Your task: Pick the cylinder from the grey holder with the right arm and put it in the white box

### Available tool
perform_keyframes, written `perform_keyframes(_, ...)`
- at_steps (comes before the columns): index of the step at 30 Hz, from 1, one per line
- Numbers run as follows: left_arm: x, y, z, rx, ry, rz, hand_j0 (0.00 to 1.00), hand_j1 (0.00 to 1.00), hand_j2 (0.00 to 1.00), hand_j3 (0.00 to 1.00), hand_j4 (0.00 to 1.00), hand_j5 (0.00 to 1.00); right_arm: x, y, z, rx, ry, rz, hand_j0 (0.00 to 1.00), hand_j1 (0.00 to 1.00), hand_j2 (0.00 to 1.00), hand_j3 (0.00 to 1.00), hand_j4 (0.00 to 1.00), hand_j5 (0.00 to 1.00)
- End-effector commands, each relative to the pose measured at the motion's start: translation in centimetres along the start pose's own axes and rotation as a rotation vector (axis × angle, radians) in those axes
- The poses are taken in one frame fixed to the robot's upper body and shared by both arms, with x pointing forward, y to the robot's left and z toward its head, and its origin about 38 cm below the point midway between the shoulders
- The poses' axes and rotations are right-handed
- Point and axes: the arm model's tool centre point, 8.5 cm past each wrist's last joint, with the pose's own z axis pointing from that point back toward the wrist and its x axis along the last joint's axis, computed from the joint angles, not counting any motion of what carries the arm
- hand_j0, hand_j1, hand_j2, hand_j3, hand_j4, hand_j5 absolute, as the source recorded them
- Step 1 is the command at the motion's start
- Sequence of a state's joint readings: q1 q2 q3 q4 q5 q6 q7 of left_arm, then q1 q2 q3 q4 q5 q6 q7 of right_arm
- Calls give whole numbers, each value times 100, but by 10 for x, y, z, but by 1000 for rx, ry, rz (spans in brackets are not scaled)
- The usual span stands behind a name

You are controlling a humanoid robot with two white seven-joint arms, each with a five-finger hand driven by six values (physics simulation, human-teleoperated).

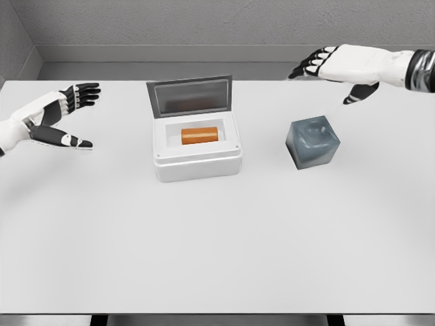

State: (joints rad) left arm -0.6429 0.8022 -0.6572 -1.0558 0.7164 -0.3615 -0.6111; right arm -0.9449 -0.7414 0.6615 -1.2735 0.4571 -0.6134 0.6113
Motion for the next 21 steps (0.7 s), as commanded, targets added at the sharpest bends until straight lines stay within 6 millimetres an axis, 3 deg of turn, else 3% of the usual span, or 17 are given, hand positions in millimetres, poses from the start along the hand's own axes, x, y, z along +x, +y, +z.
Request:
perform_keyframes(1,1,4,-7,27,11,49,100,100,100,100,100,100,-6,-6,10,-21,22,-3,100,100,100,100,100,100)
perform_keyframes(3,10,6,-33,26,30,98,100,100,100,100,100,100,-6,-6,9,-20,22,-2,100,100,100,100,100,100)
perform_keyframes(5,3,6,-61,40,64,89,100,100,100,100,100,100,-6,-5,8,-18,20,-4,100,100,100,100,100,100)
perform_keyframes(6,-8,-4,-82,29,110,76,100,100,100,100,100,100,-6,-3,8,-17,21,-8,100,100,100,100,100,100)
perform_keyframes(11,-30,-57,-126,-64,168,48,100,100,100,100,100,100,-4,4,5,-3,14,-14,100,100,100,100,100,100)
perform_keyframes(13,-38,-58,-127,-45,185,68,100,100,100,100,100,100,-2,5,3,-1,8,-17,100,100,100,100,100,100)
perform_keyframes(16,-20,-17,-111,94,109,118,100,100,100,100,100,100,-1,9,2,7,6,-21,100,100,100,100,100,100)
perform_keyframes(21,-8,-16,-116,86,75,102,100,100,100,100,100,100,2,6,1,3,-3,-8,100,100,100,100,100,100)
